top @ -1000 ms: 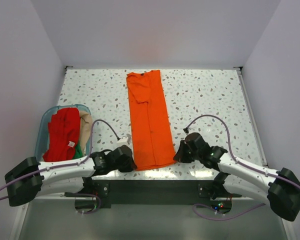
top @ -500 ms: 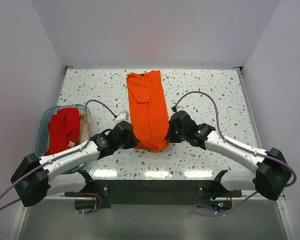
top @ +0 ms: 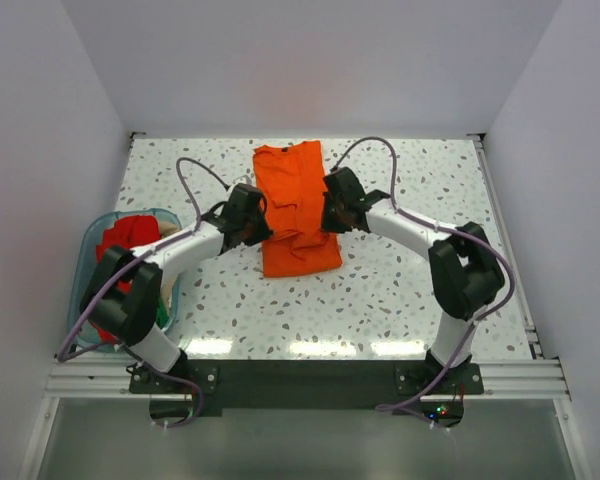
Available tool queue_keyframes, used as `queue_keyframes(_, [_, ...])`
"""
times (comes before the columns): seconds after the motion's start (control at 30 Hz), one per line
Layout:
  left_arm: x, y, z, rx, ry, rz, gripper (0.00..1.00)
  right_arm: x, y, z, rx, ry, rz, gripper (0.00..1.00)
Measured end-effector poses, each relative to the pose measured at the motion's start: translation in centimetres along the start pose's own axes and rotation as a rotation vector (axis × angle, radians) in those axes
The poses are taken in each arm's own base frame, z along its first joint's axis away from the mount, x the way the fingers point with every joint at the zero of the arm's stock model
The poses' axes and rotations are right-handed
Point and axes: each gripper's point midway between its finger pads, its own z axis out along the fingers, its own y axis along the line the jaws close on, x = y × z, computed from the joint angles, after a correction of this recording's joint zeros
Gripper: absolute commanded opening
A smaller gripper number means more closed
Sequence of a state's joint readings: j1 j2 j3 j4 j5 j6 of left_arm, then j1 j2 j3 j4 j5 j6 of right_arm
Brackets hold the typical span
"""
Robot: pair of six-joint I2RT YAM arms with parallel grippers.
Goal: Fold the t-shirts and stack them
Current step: Fold the tshirt
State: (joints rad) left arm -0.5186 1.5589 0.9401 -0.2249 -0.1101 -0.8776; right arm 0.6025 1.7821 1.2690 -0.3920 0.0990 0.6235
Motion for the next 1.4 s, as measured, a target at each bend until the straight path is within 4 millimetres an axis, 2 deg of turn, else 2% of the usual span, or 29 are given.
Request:
queue_keyframes(0.23, [-4.7, -1.0, 4.1, -0.002, -0.001, -0.033, 0.00, -5.4, 0.0, 3.6, -0.024, -0.026, 0.060, 0.00])
queue_keyframes(0.37, [-6.2, -0.8, 5.8, -0.006, 0.004, -0.042, 0.00, -7.6, -0.3, 4.7, -0.043, -0.036, 0.088, 0.00])
queue_keyframes(0.47, [-6.6, -0.4, 6.5, -0.006, 0.016, -0.053, 0.00, -8.5, -0.8, 5.2, -0.053, -0.036, 0.105, 0.00])
queue_keyframes(0.6, [-6.7, 0.5, 7.1, -0.013, 0.033, -0.067, 0.00, -8.9, -1.6, 5.9, -0.059, -0.022, 0.121, 0.00])
queue_keyframes(0.77, [-7.0, 1.0, 7.2, -0.011, 0.040, -0.084, 0.00, -8.5, -2.3, 6.9, -0.061, 0.009, 0.136, 0.00])
queue_keyframes(1.23, [-7.8, 2.1, 7.5, -0.008, 0.045, -0.113, 0.00, -9.9, -2.5, 7.1, -0.093, 0.002, 0.156, 0.01])
queue_keyframes(1.33, [-8.0, 2.2, 7.6, 0.000, 0.045, -0.115, 0.02, -9.9, -2.7, 7.3, -0.093, 0.007, 0.161, 0.06])
queue_keyframes(1.4, [-8.1, 2.1, 7.9, 0.014, 0.044, -0.112, 0.10, -9.7, -3.0, 7.6, -0.091, 0.012, 0.164, 0.14])
